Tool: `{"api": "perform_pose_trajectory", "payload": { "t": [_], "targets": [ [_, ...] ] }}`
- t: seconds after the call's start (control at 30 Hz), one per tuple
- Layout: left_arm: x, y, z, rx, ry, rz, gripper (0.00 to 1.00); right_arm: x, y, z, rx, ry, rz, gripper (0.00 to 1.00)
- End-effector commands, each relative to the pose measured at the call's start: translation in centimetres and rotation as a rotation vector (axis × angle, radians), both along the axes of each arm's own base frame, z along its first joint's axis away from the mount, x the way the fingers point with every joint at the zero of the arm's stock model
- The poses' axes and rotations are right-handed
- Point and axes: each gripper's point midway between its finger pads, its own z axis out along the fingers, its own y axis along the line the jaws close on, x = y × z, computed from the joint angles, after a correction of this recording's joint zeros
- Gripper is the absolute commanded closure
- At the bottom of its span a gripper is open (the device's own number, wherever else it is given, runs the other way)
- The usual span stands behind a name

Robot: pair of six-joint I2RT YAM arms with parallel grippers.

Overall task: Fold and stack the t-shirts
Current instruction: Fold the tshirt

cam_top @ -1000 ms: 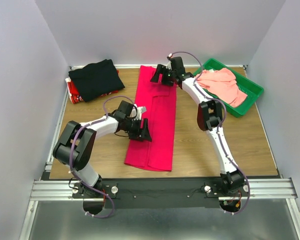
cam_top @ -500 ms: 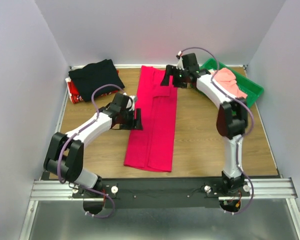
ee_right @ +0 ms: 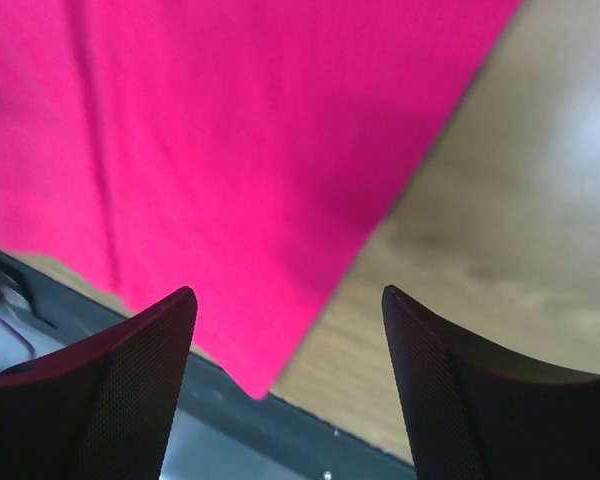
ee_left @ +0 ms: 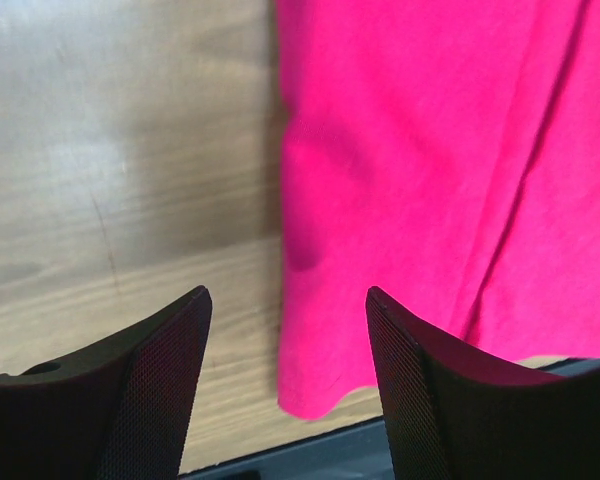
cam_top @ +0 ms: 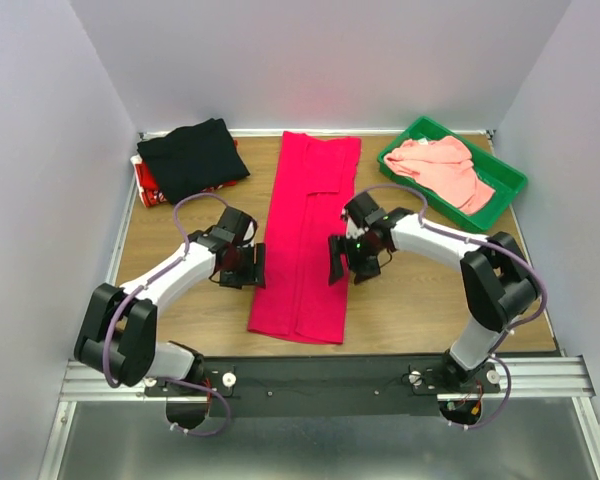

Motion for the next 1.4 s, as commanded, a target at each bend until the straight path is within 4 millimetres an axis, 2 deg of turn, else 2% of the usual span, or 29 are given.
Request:
{"api": "perform_pose_trajectory", "payload": {
  "t": [0.0, 0.07, 0.2, 0.37, 0.67, 0.8, 0.93, 0.97, 1.03, 1.07, 1.1, 1.17, 1.37],
  "targets": [
    [-1.9, 0.5, -0.8, -0.006, 0.042, 0.006, 0.29, -4.6, -0.3, 0.0, -0.019, 0.094, -0.004, 0.2],
    [-2.7, 0.6, -1.3, -0.016, 0.053, 0.007, 0.3, -6.9, -0.4, -0.9, -0.045, 0.128, 0.022, 0.23],
    [-3.2, 0.9, -0.9, -0.024, 0.026, 0.01, 0.31, -9.8, -0.2, -2.0, -0.086, 0.17, 0.03, 0.27],
    [-3.7, 0.9, -0.9, -0.039, 0.022, 0.011, 0.32, -12.1, 0.4, -2.6, -0.107, 0.18, 0.047, 0.36],
    [-3.5, 0.6, -0.6, -0.06, -0.001, 0.01, 0.32, -13.7, 1.0, -3.5, -0.101, 0.218, 0.042, 0.47],
    [-3.6, 0.5, -0.7, -0.064, 0.001, 0.01, 0.32, -14.9, 1.9, -4.1, -0.074, 0.266, 0.086, 0.5],
    [-3.7, 0.6, -0.7, -0.061, 0.003, 0.023, 0.32, -15.3, 1.9, -4.4, -0.076, 0.277, 0.129, 0.55],
    [-3.8, 0.5, -0.7, -0.063, 0.005, 0.026, 0.32, -15.3, 1.7, -4.5, -0.083, 0.28, 0.13, 0.57],
    [-4.3, 0.3, -0.7, -0.081, 0.019, 0.035, 0.33, -15.1, 1.3, -4.5, -0.12, 0.276, 0.125, 0.67],
    [-4.8, 0.2, -1.0, -0.084, 0.032, 0.034, 0.37, -15.5, 0.4, -4.5, -0.169, 0.293, 0.111, 0.74],
    [-5.1, 0.0, -1.0, -0.092, 0.036, 0.027, 0.37, -14.9, -0.5, -4.7, -0.221, 0.265, 0.09, 0.84],
    [-5.8, -0.7, -0.9, -0.114, 0.044, 0.015, 0.39, -14.8, -1.8, -4.7, -0.292, 0.255, 0.056, 0.96],
    [-7.2, -2.0, -1.1, -0.129, 0.079, -0.025, 0.4, -14.7, -3.4, -4.5, -0.345, 0.241, 0.011, 0.99]
  ]
}}
